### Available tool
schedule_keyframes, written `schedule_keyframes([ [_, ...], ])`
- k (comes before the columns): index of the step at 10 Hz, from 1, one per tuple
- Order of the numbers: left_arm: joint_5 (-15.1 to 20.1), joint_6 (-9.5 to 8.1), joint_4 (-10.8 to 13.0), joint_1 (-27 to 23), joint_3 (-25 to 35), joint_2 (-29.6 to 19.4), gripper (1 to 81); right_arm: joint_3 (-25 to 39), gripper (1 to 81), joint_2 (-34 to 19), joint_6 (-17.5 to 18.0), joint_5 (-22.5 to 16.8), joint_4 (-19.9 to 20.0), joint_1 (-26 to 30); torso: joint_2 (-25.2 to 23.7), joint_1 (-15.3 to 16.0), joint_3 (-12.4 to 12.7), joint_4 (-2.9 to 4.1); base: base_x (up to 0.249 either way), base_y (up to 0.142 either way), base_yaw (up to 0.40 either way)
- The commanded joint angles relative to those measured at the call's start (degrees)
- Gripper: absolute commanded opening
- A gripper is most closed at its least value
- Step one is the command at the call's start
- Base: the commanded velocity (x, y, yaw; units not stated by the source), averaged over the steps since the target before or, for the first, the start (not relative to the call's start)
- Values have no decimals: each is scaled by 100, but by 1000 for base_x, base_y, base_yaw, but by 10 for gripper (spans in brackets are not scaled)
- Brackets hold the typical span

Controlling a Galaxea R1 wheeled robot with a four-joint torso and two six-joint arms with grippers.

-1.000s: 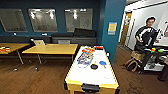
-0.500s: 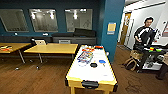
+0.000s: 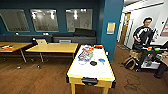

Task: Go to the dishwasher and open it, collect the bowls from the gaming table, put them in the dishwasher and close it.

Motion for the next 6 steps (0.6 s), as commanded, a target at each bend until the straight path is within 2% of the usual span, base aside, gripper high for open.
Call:
schedule_keyframes([
  [1, 85, -4, 82, -245, -348, 119, 10, -170, 10, 114, -20, -61, -225, 204, 0, 1, 0, 0, -114, 0, 0],
  [6, 85, 4, 109, -130, -805, 443, 10, -408, 10, 387, -20, -96, -365, 143, 0, 1, 0, 0, -114, 0, 0],
])
